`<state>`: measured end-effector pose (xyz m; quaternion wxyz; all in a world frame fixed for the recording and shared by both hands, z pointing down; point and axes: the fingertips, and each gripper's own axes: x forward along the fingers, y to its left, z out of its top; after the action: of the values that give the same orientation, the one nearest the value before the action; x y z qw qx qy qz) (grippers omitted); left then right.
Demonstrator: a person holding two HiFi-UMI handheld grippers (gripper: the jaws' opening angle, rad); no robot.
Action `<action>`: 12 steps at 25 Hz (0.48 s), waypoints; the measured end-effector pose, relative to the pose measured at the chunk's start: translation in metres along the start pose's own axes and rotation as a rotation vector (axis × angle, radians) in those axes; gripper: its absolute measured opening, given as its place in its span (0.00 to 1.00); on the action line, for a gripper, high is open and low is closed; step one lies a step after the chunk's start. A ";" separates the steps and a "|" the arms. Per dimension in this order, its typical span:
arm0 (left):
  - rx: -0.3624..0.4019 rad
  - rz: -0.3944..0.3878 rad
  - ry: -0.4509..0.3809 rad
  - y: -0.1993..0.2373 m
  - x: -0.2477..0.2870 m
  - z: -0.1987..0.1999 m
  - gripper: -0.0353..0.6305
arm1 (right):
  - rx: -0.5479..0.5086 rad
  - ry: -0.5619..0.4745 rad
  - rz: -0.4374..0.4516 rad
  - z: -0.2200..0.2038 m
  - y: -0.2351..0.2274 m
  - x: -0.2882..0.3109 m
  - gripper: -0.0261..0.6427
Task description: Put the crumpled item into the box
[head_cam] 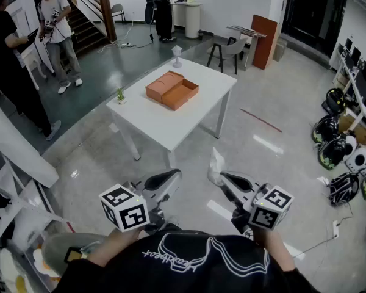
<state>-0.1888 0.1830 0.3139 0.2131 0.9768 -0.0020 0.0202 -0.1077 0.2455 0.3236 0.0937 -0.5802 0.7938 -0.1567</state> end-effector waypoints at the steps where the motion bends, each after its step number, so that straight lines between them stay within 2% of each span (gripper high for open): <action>1: -0.001 0.000 0.001 0.000 0.001 0.000 0.06 | 0.002 -0.002 -0.003 0.001 -0.001 -0.001 0.05; 12: -0.025 -0.008 0.015 0.027 0.029 0.000 0.06 | 0.019 0.009 -0.054 0.000 -0.035 0.007 0.05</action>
<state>-0.1600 0.1588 0.3266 0.2254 0.9739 0.0032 0.0266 -0.0790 0.2294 0.3360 0.0912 -0.5998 0.7767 -0.1692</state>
